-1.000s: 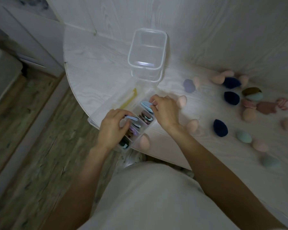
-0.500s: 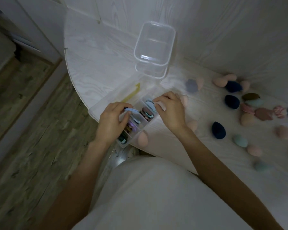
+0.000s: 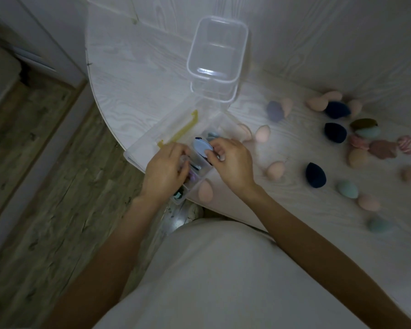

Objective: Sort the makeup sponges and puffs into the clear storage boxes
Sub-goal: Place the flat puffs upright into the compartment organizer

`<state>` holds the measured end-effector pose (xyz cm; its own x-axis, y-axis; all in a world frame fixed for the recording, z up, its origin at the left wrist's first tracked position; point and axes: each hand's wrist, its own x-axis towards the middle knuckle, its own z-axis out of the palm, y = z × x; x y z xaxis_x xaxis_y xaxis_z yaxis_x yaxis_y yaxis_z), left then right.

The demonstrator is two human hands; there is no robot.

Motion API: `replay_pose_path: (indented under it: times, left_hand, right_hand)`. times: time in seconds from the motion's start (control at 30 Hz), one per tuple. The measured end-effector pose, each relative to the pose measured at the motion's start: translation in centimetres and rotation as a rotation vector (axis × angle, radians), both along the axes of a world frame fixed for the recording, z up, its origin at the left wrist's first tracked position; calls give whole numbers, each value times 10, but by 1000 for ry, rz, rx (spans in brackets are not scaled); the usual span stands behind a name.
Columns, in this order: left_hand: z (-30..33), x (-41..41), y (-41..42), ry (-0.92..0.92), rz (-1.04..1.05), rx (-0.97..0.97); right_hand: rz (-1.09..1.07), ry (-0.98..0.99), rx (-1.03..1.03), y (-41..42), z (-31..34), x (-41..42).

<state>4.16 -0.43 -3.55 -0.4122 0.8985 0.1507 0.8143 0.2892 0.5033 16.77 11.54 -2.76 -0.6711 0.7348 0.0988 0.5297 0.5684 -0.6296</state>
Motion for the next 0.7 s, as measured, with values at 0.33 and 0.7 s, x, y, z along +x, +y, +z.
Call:
replay_pose_path:
  times: [0.33,0.7]
  left_hand:
    - [-13,-1,-8,227,-170,-200]
    - [-16,0,-8,127,-112,-213]
  right_hand:
    - [151,-164,348,-15,-10,-8]
    - [228,-295,338,-14,-25,-19]
